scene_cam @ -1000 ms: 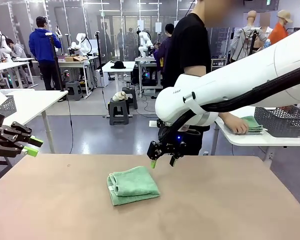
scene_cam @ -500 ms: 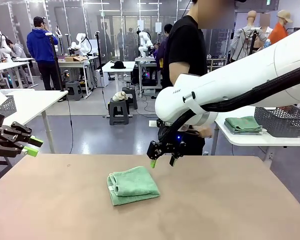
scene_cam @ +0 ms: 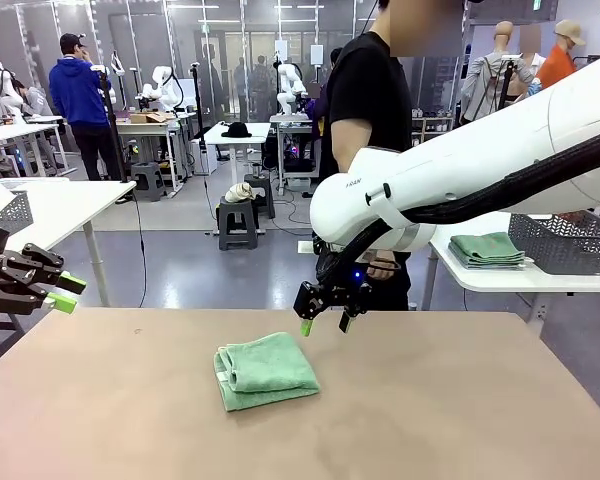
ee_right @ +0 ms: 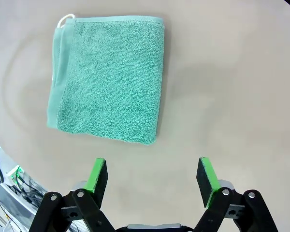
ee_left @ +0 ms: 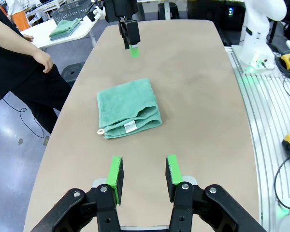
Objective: Fold the towels and place them in the basket.
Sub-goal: Place the folded Towel with hook on the right side of the table.
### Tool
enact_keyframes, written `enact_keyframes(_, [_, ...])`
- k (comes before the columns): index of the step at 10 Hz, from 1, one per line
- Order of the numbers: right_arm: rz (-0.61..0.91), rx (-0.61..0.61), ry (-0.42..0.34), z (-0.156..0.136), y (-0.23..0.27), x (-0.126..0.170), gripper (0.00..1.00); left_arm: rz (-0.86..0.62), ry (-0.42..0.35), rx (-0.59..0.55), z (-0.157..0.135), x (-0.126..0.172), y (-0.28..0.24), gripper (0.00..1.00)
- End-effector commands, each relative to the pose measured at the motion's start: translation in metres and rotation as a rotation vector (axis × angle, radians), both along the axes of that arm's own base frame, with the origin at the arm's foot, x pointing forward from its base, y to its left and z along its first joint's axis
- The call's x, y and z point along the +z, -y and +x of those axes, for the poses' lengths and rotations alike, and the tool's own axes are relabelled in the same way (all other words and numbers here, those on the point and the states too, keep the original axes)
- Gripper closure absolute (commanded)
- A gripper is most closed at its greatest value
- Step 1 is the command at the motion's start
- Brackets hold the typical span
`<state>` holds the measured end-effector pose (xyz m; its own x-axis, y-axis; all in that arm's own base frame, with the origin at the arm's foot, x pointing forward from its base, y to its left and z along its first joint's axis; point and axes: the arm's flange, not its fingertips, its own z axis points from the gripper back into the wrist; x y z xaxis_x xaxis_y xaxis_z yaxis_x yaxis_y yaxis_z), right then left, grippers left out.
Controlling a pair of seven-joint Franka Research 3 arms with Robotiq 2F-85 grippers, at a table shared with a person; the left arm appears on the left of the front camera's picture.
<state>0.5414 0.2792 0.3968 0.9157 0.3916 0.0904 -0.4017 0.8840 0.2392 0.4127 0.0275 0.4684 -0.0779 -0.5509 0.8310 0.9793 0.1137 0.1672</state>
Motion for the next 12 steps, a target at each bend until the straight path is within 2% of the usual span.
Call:
enact_keyframes(1, [0.003,-0.002,0.002,-0.001,0.0,0.002,0.08,-0.017,0.006,-0.007,-0.001,0.003,0.0,0.53])
enact_keyframes(4, [0.0,0.0,0.0,0.0,0.0,0.0,0.07,-0.017,0.006,-0.007,-0.001,0.003,0.0,0.53])
enact_keyframes(6, [0.007,-0.022,0.034,-0.001,-0.015,-0.006,0.07,-0.017,0.006,-0.007,-0.001,0.003,0.0,0.53])
enact_keyframes(9, [-0.002,-0.092,0.041,-0.003,-0.038,-0.03,0.07,-0.017,0.006,-0.007,-0.001,0.003,0.0,0.53])
enact_keyframes(12, [-0.035,-0.108,0.042,-0.002,-0.052,-0.052,0.07,-0.017,0.006,-0.007,-0.001,0.003,0.0,0.53])
